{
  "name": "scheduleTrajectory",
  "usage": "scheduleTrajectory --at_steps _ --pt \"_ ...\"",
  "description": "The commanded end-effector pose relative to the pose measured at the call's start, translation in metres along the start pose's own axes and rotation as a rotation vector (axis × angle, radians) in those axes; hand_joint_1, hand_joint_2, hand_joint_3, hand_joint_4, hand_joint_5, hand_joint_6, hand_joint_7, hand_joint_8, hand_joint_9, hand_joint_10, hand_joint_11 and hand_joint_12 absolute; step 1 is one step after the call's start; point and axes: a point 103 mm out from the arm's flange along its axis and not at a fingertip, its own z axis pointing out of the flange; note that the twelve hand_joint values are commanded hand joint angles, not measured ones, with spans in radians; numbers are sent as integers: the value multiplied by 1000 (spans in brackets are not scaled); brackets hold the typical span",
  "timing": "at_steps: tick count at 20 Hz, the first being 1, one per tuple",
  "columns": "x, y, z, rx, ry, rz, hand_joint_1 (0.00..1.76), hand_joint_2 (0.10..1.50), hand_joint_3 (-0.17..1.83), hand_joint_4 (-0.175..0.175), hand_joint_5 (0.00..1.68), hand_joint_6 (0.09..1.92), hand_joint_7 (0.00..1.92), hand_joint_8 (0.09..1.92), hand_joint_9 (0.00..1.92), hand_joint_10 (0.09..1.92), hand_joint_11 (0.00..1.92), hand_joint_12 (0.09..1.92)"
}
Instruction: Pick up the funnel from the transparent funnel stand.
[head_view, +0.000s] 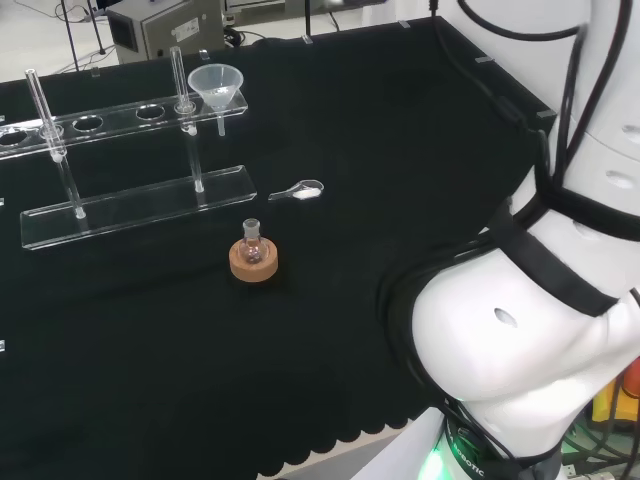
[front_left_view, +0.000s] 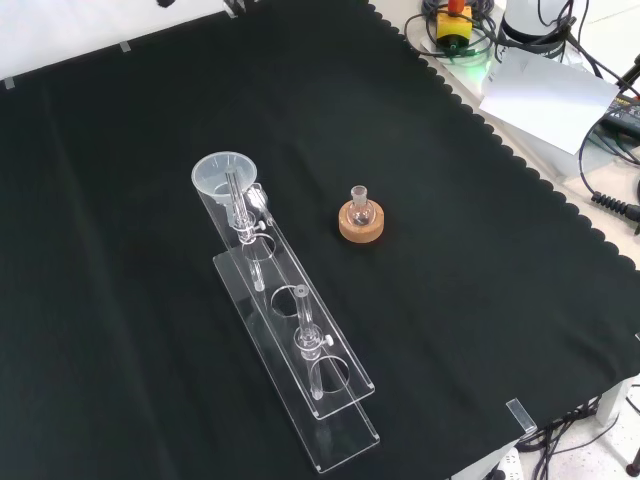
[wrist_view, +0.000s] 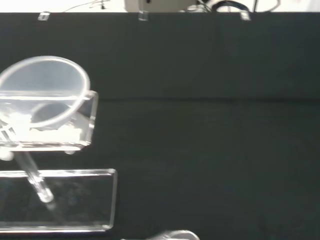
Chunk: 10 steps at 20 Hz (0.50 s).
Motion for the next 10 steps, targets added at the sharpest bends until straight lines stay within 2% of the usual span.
scheduleTrajectory --at_steps 1,10 --pt "42 34 46 44 -48 -114 139 1176 268 -26 235 87 4 477 137 653 0 1338" --pt "70 52 69 147 -55 -128 321 1064 230 -37 257 87 103 589 230 693 18 1400"
